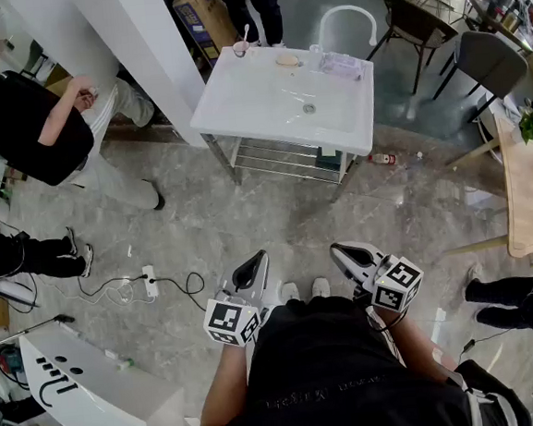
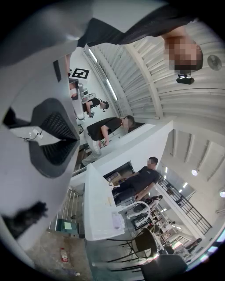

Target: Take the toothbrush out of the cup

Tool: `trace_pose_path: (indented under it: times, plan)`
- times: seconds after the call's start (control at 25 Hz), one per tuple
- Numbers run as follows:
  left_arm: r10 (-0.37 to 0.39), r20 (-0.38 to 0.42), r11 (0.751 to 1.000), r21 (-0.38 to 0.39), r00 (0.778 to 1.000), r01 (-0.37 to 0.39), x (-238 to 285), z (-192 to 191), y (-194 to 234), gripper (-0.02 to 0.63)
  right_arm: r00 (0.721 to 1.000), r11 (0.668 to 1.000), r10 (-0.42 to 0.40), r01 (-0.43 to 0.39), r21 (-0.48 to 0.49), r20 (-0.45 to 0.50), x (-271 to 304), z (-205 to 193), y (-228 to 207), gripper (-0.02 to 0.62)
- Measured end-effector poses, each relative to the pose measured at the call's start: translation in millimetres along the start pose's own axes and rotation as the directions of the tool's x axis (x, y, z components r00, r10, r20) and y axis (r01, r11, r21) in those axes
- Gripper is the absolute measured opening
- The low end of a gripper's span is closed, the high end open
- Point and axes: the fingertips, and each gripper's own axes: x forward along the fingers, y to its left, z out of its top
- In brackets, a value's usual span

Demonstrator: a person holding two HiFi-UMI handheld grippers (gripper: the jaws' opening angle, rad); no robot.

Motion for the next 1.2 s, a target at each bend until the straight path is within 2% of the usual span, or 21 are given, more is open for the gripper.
trace_pose_path:
  times: [0.16,0.68,0.8,0.96,1.2]
  plan:
    - [0.0,0.02,1.0,-0.031,1.0,0.0,7,4,6,0.006,1.0,1.0,-0.013,0.013,-0.005,-0.001,1,-2,-13,0.014]
    - [0.003,0.01,1.0,-0.023,1.0,-0.003,20,5,9,0.006,1.0,1.0,-0.013,0.013,-0.015,0.007,2,2,-24,0.014]
    - [0.016,0.008,1.0,-0.023,1.0,-0.015,27,7,10,0.006,1.0,1.0,-0.007,0.007,-0.006,0.027,1,9,-31,0.014]
    - [0.04,0.004,0.999,-0.01,0.999,-0.039,37,11,5,0.006,1.0,1.0,-0.01,0.01,-0.03,-0.012,-4,8,-50,0.015]
    - [0.094,0.01,0.996,-0.01,0.995,-0.094,46,11,-5,0.006,0.999,0.998,0.027,-0.03,-0.063,-0.046,-11,8,-78,0.014]
